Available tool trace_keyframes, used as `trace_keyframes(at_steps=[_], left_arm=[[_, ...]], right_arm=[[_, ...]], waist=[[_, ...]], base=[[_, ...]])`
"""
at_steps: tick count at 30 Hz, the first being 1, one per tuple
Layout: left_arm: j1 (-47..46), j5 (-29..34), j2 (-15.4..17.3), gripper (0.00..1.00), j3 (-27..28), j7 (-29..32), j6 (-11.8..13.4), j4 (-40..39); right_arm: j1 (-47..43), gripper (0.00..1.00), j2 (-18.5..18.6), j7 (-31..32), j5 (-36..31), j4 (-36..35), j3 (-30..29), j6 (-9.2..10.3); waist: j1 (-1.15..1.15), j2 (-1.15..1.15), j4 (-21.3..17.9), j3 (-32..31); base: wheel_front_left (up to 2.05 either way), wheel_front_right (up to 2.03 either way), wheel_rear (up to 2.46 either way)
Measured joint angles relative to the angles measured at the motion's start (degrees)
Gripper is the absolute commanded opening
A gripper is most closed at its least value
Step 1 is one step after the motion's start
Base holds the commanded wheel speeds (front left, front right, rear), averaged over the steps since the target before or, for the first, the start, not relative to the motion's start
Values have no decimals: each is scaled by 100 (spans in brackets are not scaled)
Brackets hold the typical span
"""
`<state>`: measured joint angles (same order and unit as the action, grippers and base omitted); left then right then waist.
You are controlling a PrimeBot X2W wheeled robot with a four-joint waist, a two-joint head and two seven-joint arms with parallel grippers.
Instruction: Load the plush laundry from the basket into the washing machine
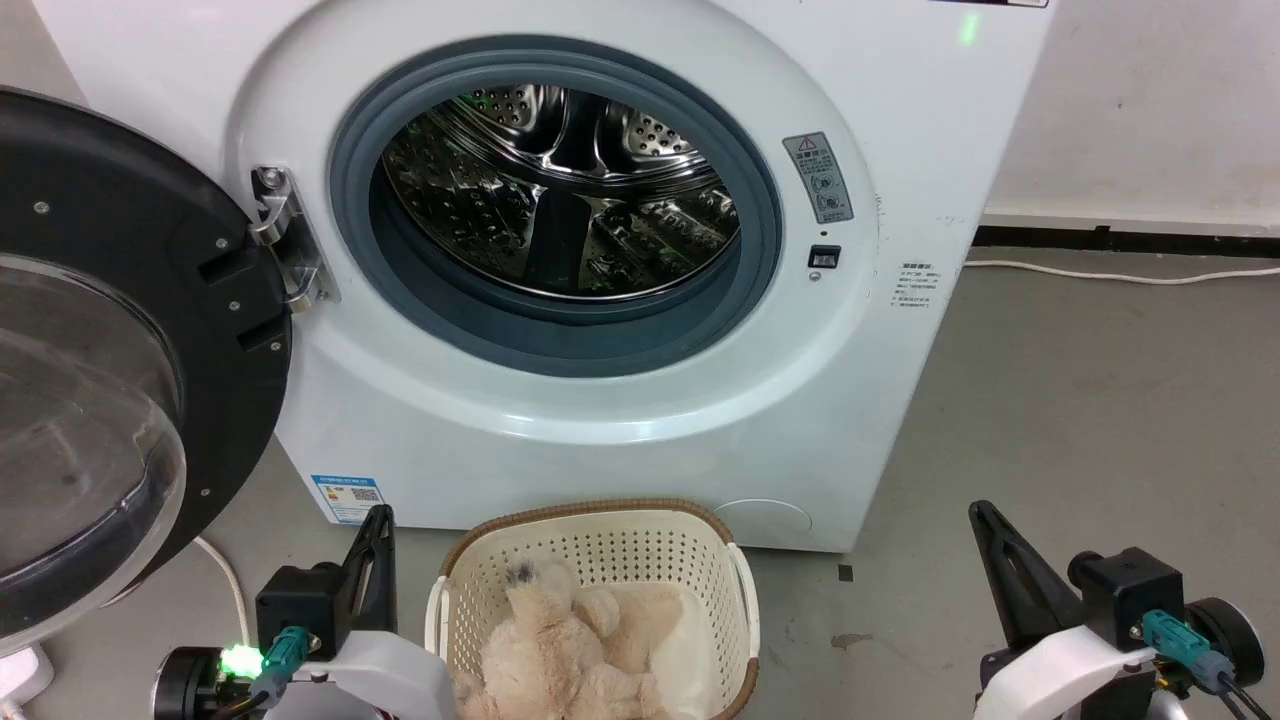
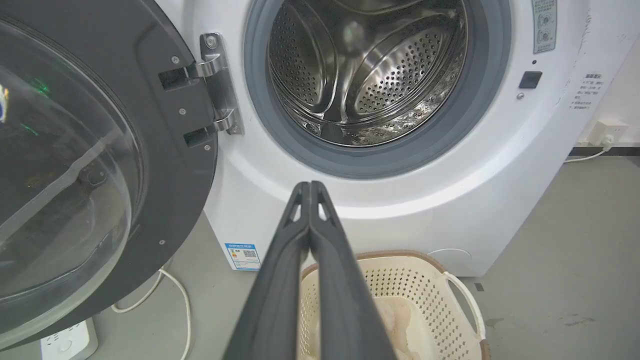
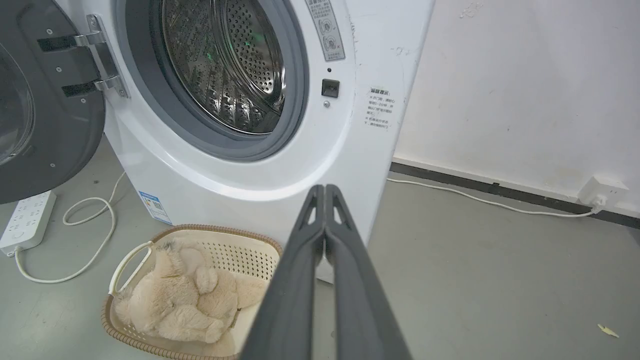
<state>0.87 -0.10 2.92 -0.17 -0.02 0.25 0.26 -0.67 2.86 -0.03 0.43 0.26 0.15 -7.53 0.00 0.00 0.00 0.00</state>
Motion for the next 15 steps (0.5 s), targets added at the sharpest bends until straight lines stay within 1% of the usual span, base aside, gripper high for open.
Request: trace_keyframes(at_steps=[15], left_arm=[[0, 0, 0, 0, 0, 0, 0, 0]], right_arm=[[0, 0, 0, 0, 0, 0, -1, 0]], waist=[[0, 0, 0, 0]], base=[[0, 0, 0]])
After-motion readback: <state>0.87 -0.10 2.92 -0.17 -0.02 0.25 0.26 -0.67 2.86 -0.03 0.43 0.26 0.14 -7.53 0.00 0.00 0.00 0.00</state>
